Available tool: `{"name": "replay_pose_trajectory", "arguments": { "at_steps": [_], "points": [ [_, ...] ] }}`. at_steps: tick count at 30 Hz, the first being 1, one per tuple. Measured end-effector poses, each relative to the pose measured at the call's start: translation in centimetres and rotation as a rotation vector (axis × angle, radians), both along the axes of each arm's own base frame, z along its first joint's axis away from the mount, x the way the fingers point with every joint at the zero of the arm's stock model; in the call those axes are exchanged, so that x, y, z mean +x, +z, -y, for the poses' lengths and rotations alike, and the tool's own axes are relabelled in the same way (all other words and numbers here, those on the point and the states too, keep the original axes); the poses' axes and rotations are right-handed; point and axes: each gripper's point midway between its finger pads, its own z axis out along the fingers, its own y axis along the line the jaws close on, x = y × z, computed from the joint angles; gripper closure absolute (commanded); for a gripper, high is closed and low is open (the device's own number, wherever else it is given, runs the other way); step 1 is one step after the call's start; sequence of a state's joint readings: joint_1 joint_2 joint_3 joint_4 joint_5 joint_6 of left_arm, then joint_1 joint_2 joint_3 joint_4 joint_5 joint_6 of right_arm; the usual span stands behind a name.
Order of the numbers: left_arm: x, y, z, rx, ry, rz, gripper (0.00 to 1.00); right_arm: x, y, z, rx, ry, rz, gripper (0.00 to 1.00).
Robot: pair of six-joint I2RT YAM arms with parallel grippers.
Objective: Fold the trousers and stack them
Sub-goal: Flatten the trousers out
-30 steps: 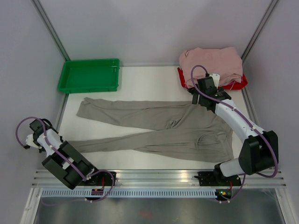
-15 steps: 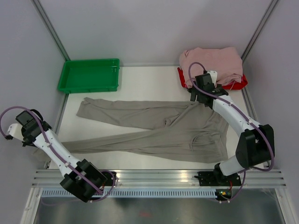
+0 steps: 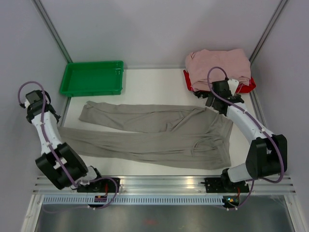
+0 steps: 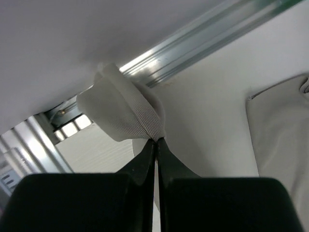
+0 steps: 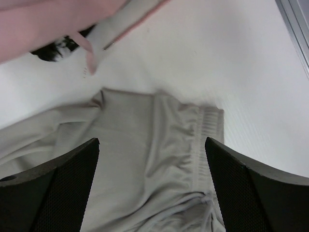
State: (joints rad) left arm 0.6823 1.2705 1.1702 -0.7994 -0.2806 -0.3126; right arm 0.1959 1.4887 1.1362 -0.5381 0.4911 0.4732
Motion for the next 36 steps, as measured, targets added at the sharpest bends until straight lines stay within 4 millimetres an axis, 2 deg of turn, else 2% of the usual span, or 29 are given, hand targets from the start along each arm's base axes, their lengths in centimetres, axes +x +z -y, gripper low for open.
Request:
{"name": "replay_pose_trajectory", "arguments": {
  "at_steps": [3, 5, 8, 10, 11, 12, 13, 14, 18, 21, 23, 26, 30, 33, 36],
  "points": [
    [3.4, -4.0, 0.8, -0.057, -0.077, -0.081, 0.98, -2.3, -0.4, 1.1, 0.017, -0.053, -0.002, 0.03],
    [4.4, -6.7, 0.9, -0.095, -0.089, -0.14, 0.98, -3.6, -0.2, 1.5, 0.037, -0.085, 0.015, 0.03],
    [4.7, -10.8, 0.5, -0.136, -0.073, -0.241, 0.95, -5.2, 0.1, 1.6, 0.072, -0.125, 0.039, 0.03],
    [4.6, -12.8, 0.4, -0.157, -0.067, -0.299, 0.77, -6.2, -0.1, 1.7, 0.09, -0.147, 0.045, 0.03],
    [4.6, -13.5, 0.3, -0.164, -0.067, -0.317, 0.62, -6.5, -0.2, 1.7, 0.097, -0.157, 0.044, 0.03],
    [4.7, -13.9, 0.3, -0.169, -0.072, -0.329, 0.24, -6.8, -0.4, 1.7, 0.104, -0.166, 0.041, 0.02],
    [4.9, -13.9, 0.3, -0.169, -0.076, -0.326, 0.05, -7.1, -0.6, 1.8, 0.109, -0.176, 0.039, 0.02],
    [5.2, -13.7, 0.3, -0.168, -0.081, -0.317, 0.0, -7.3, -0.8, 1.8, 0.114, -0.183, 0.036, 0.02],
    [7.2, -11.4, -0.2, -0.138, -0.1, -0.223, 0.0, -8.3, -1.4, 1.8, 0.13, -0.206, 0.033, 0.02],
    [7.5, -8.7, 0.4, -0.116, -0.115, -0.144, 0.0, -8.5, -1.7, 1.7, 0.143, -0.211, 0.031, 0.02],
    [6.9, -6.6, 1.1, -0.094, -0.114, -0.081, 0.0, -8.4, -1.8, 1.5, 0.154, -0.203, 0.031, 0.02],
    [4.7, -4.6, 2.8, -0.076, -0.091, -0.005, 0.0, -8.2, -2.2, 0.9, 0.172, -0.182, 0.019, 0.02],
    [1.4, -4.2, 5.1, -0.105, -0.045, 0.058, 0.0, -8.1, -3.4, 0.4, 0.185, -0.157, -0.03, 0.02],
    [0.0, -5.1, 6.6, -0.177, -0.021, 0.111, 0.0, -8.0, -4.2, -0.1, 0.206, -0.142, -0.057, 0.02],
    [-0.5, -6.4, 8.4, -0.258, -0.028, 0.13, 0.0, -8.0, -5.0, -0.5, 0.222, -0.134, -0.087, 0.02]
  ]
}}
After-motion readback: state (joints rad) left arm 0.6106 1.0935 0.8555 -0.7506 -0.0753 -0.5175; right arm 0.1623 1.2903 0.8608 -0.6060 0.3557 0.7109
